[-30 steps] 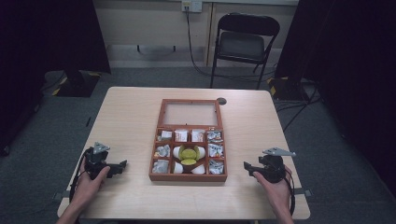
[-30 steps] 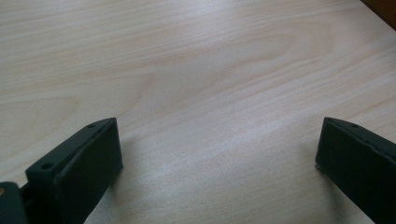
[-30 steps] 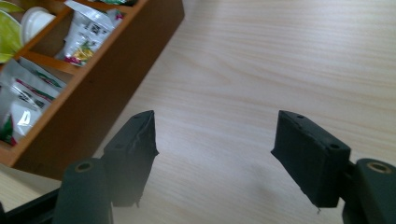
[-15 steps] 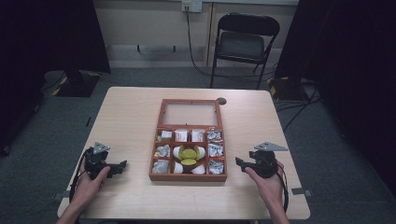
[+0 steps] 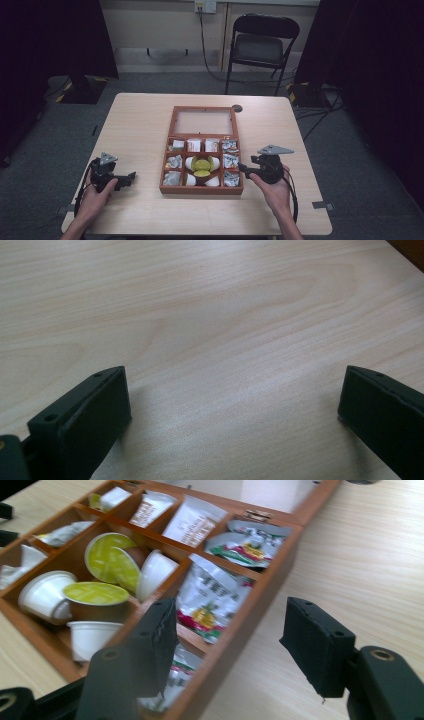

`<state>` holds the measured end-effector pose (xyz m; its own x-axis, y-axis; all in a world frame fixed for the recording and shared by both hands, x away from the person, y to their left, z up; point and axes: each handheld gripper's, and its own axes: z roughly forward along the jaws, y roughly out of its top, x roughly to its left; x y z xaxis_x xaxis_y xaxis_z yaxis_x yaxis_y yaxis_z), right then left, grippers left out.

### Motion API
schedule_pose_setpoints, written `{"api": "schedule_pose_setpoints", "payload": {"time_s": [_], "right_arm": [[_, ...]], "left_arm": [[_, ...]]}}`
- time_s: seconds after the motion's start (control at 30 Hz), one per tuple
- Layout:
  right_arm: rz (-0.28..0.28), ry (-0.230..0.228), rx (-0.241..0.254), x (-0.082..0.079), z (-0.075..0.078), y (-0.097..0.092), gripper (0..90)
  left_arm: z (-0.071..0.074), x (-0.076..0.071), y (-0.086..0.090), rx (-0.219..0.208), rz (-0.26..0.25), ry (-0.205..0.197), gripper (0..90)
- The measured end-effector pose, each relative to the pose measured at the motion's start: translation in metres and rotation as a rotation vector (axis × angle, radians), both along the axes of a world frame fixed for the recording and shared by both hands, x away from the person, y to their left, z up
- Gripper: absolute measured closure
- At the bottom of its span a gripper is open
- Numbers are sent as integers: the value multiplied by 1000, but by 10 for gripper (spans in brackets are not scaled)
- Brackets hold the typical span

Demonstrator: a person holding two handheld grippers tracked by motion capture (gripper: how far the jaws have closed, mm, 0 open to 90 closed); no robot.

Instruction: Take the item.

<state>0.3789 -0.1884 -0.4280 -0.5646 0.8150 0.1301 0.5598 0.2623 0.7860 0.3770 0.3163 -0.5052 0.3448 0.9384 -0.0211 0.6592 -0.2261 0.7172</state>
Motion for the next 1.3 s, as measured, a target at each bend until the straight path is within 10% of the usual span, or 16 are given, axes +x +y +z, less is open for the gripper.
{"api": "schedule_pose_setpoints", "payload": {"time_s": [1.3], "right_arm": [[229,-8,-24,10,13,75,438]], "left_arm": [[0,0,0,-1,1,0,0]]}}
